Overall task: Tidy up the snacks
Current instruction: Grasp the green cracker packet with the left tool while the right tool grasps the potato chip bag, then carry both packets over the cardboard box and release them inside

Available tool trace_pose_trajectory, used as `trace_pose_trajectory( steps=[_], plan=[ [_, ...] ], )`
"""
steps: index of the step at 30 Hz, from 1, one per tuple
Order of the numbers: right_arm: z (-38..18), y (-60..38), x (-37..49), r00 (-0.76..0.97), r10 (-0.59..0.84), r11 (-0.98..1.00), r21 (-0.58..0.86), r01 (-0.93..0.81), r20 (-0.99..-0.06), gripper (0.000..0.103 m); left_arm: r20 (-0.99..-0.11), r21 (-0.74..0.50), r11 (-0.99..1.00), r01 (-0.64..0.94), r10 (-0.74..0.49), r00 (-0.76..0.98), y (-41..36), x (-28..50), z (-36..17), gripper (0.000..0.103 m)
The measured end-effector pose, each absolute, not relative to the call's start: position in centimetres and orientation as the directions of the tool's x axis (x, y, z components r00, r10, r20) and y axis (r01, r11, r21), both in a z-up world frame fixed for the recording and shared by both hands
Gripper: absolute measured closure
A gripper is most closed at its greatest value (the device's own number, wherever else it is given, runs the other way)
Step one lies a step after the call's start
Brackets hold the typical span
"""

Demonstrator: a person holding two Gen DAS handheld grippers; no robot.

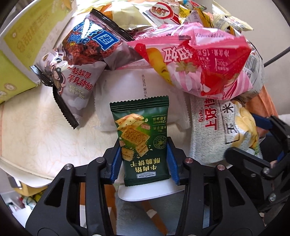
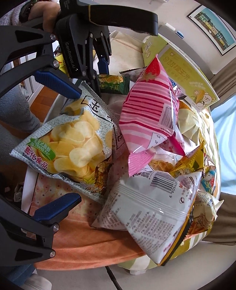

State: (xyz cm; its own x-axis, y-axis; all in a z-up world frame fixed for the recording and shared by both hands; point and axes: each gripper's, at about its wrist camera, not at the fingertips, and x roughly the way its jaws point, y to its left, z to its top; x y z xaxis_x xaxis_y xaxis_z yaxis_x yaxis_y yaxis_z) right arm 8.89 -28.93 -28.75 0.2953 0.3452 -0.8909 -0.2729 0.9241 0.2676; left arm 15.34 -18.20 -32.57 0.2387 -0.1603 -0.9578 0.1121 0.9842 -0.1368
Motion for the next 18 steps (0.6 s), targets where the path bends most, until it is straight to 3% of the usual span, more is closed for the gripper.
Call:
trace_pose_trajectory(
  steps=[7,9,11,14,18],
  plan=[
    [-30.3,-28.8,9.6,0.277,0.405,0.906,0.341,-0.25,-0.871,0.0,-0.956,-0.138,0.985,0.107,-0.161,0.246,-16.6,14.8,-31.6,0.063],
    [-30.5,-28.9,9.6,0.278,0.417,0.901,0.353,-0.252,-0.865,0.008,-0.954,-0.143,0.984,0.103,-0.164,0.249,-16.2,14.7,-31.2,0.063],
    [-30.5,-29.0,9.4,0.273,0.429,0.895,0.364,-0.259,-0.861,0.025,-0.952,-0.147,0.984,0.101,-0.168,0.255,-15.6,14.6,-30.8,0.063],
    [-30.1,-29.1,9.0,0.274,0.431,0.892,0.359,-0.276,-0.86,0.036,-0.949,-0.156,0.983,0.099,-0.177,0.262,-14.9,14.3,-29.9,0.063],
    [-29.0,-28.6,8.2,0.272,0.429,0.89,0.351,-0.291,-0.861,0.038,-0.943,-0.162,0.982,0.097,-0.184,0.279,-14.4,13.6,-28.0,0.063]
  ],
)
